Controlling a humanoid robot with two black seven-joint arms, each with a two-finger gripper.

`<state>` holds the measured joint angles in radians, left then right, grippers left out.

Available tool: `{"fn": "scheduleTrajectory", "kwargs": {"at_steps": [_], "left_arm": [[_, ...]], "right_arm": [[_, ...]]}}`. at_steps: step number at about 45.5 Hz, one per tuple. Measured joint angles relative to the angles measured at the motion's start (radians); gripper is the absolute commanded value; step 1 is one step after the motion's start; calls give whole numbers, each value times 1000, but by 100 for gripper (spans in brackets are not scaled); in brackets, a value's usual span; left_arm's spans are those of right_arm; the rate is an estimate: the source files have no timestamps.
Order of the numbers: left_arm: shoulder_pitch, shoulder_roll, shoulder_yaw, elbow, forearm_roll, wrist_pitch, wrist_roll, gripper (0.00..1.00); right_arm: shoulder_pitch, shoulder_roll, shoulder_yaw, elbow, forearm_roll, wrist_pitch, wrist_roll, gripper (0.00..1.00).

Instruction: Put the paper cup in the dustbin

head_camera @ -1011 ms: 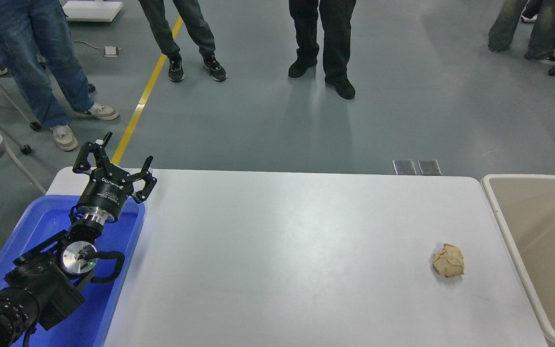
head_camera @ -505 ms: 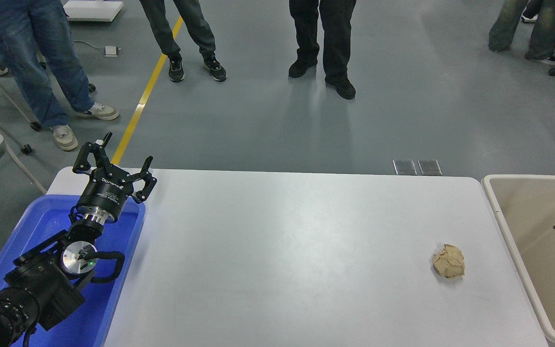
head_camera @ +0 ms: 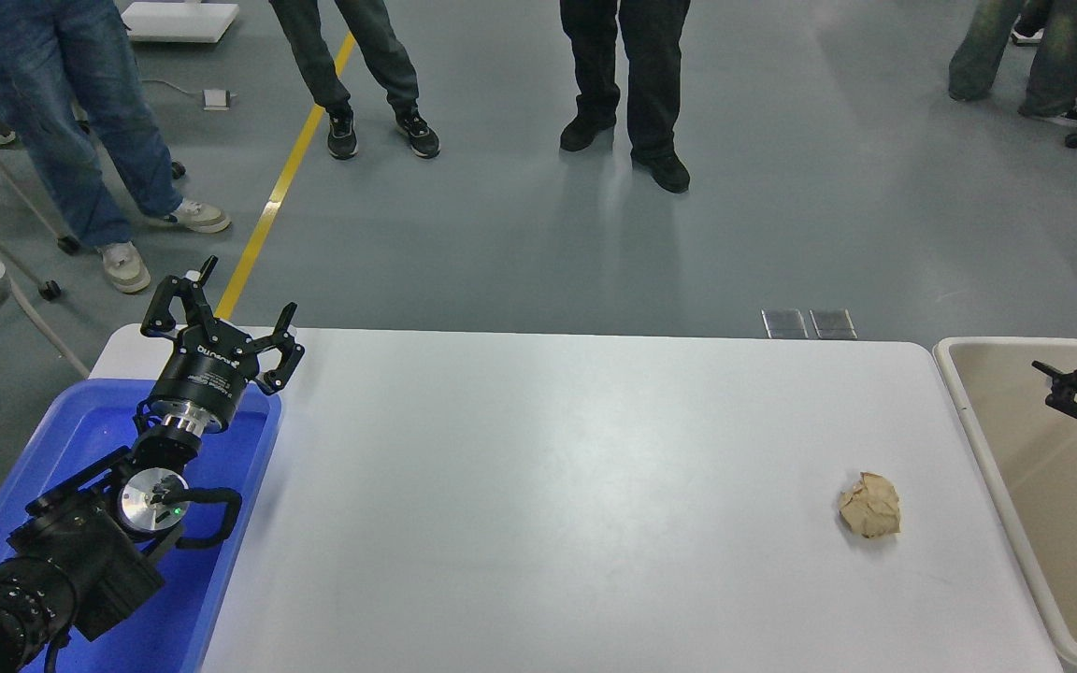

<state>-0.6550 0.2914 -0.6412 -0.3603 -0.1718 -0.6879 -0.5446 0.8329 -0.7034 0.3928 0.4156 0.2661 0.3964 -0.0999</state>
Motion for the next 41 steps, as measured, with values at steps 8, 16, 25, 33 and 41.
{"fn": "scheduleTrajectory", "kwargs": {"at_steps": [8, 16, 25, 33, 41], "left_arm": [[0, 0, 0, 0, 0, 0, 0, 100], [0, 0, 0, 0, 0, 1, 0, 100], [0, 0, 0, 0, 0, 1, 0, 100], [0, 0, 0, 0, 0, 1, 0, 100], [0, 0, 0, 0, 0, 1, 0, 100]], "right_arm": [[-3, 2, 15, 153, -34, -67, 54, 98], [2, 54, 26, 243, -54, -130, 94, 98], [5, 160, 60, 273, -67, -178, 140, 98], [0, 276, 106, 247, -71, -209, 176, 99], [-4, 415, 161, 169, -73, -222, 213, 99]]}}
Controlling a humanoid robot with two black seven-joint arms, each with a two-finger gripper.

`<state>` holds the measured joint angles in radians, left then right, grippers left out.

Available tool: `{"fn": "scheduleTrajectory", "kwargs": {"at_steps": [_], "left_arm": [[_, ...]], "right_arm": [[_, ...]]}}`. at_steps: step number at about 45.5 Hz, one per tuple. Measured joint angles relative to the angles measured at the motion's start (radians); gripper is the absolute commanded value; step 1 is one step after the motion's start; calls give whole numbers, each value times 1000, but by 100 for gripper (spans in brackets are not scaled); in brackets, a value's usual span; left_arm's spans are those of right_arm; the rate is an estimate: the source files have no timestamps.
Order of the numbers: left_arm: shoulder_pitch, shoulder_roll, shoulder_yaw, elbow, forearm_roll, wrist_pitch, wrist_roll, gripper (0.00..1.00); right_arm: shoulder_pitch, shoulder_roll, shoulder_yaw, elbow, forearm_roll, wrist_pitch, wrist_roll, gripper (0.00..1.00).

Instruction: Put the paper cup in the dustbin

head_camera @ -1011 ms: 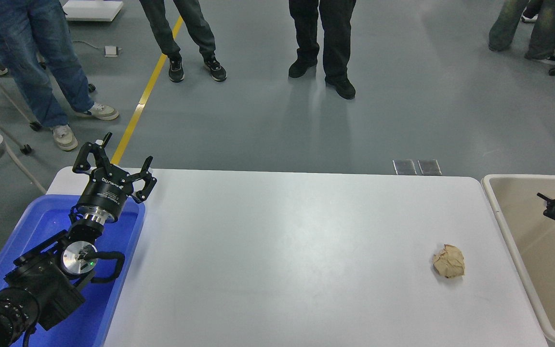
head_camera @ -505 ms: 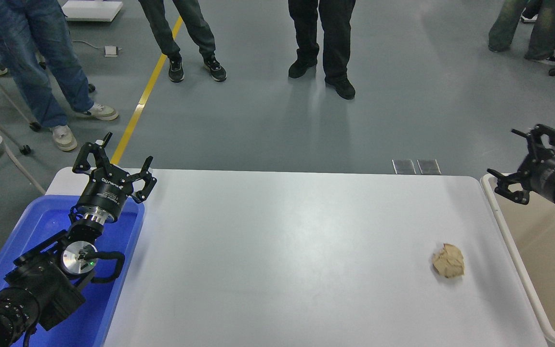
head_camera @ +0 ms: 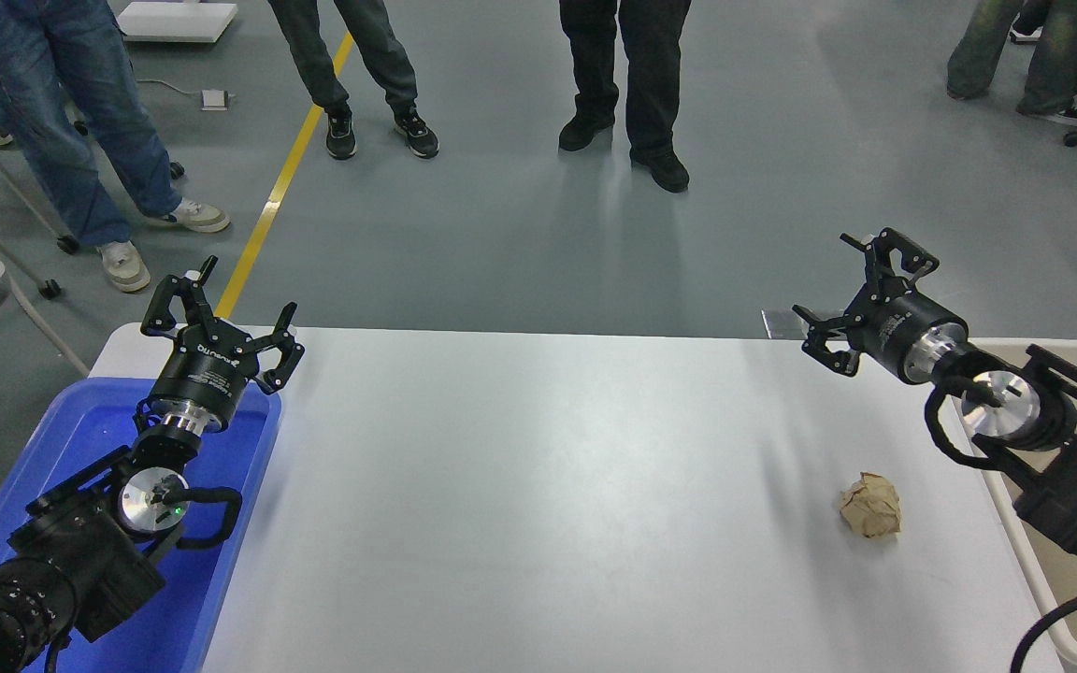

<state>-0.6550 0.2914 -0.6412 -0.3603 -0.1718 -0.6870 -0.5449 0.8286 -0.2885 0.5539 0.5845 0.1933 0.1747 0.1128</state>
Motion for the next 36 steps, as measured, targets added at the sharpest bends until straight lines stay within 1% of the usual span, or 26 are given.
{"fn": "scheduleTrajectory", "kwargs": {"at_steps": [7, 16, 23, 36], "left_arm": [[0, 0, 0, 0, 0, 0, 0, 100], [0, 0, 0, 0, 0, 0, 0, 100], [0, 0, 0, 0, 0, 0, 0, 100], [0, 0, 0, 0, 0, 0, 0, 100]], "right_arm": [[-2, 86, 35, -58, -1, -2, 28, 99], [-15, 144, 63, -92, 6, -3, 76, 99], [-31, 171, 72, -103, 9, -3, 108, 99], [-50, 186, 78, -104, 10, 15, 130, 99]]}}
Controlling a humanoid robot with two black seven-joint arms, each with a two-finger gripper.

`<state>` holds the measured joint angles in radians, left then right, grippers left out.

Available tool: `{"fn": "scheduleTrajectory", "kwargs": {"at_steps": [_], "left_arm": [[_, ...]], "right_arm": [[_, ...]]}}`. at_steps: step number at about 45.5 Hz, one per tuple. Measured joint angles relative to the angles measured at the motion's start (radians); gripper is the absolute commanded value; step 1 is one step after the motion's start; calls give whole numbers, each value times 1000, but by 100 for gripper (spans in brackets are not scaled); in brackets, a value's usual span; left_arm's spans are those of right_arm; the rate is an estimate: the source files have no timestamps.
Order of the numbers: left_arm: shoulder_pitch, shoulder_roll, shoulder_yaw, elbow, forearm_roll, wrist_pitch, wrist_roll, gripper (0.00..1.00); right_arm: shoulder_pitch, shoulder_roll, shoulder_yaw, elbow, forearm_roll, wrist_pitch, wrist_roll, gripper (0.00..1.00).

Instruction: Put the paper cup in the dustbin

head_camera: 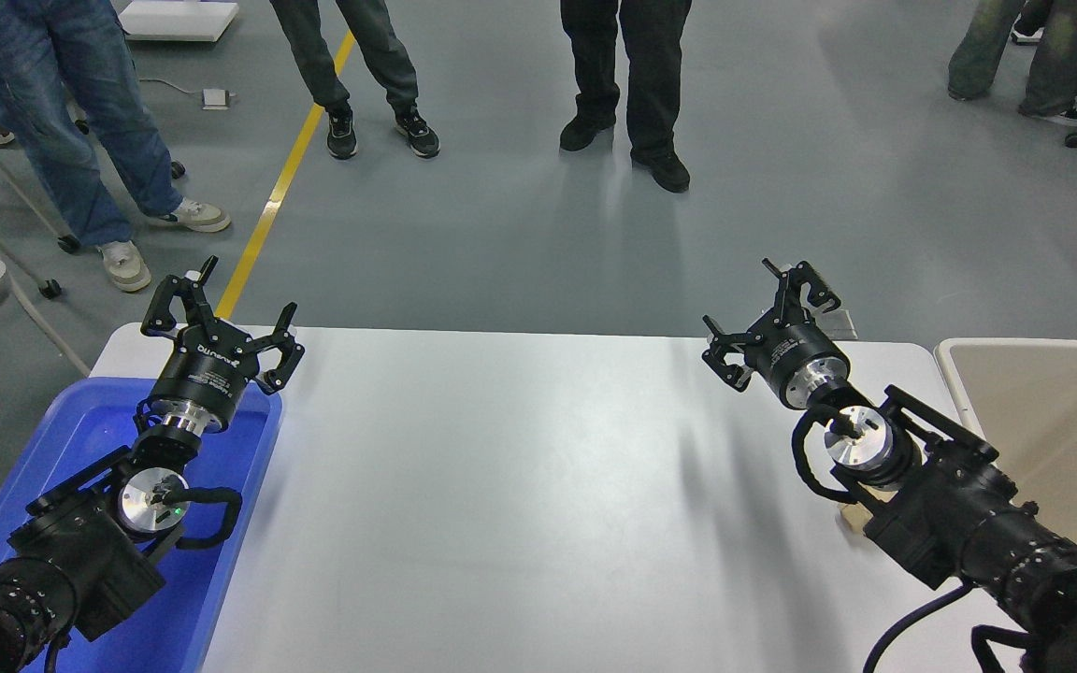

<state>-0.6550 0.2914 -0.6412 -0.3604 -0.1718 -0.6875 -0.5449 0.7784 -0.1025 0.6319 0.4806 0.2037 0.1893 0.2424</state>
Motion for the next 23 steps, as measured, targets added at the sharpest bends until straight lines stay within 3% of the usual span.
{"fn": "scheduleTrajectory", "kwargs": {"at_steps": [23], "left_arm": [[0, 0, 0, 0, 0, 0, 0, 100]], "right_arm": [[-27, 3, -12, -8, -12, 34, 8, 99]]}}
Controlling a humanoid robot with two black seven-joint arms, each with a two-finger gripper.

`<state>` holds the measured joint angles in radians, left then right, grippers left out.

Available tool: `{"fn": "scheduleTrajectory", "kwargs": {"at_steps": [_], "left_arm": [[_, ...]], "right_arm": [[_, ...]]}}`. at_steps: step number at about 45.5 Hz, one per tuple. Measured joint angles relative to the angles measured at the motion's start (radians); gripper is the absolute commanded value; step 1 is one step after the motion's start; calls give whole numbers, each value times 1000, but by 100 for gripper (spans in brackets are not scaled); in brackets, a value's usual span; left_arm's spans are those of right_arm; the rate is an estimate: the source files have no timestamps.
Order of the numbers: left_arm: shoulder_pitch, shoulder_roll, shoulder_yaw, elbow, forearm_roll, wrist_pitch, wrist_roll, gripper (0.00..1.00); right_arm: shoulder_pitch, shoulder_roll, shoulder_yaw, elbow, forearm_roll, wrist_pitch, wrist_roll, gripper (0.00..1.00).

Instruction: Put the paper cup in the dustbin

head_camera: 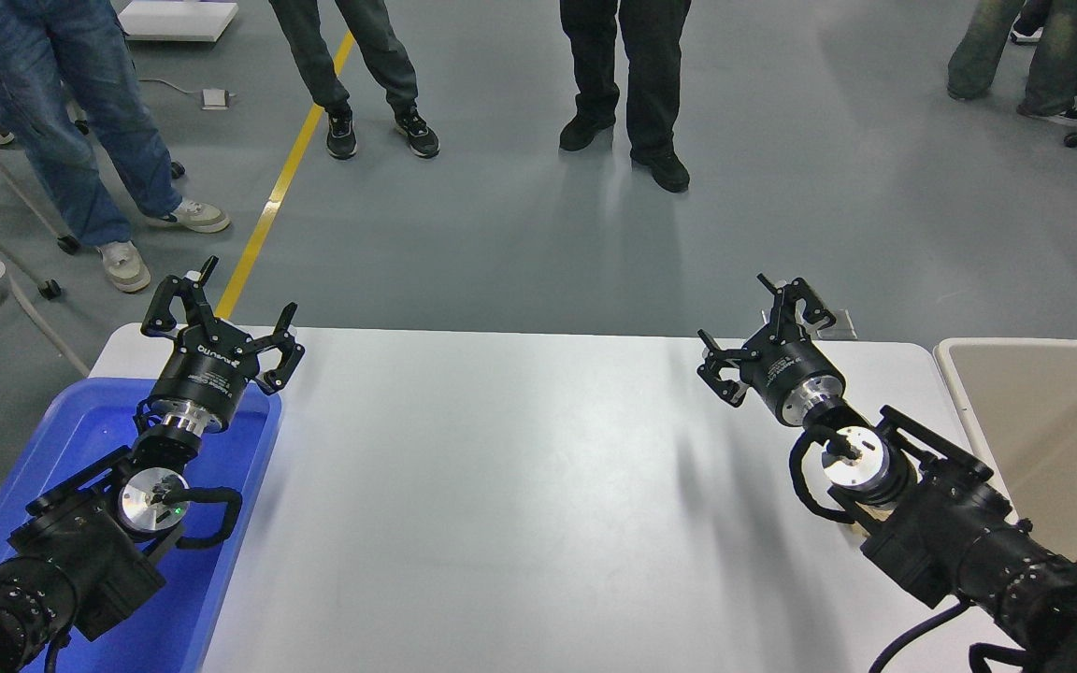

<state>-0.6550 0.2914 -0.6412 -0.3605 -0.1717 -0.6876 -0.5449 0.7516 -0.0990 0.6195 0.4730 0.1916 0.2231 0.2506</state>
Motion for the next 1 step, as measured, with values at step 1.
{"fn": "scheduleTrajectory", "kwargs": {"at_steps": [1], "left_arm": [[0, 0, 0, 0, 0, 0, 0, 100]], "right_arm": [[-1, 0, 0, 0, 0, 1, 0, 99]]}}
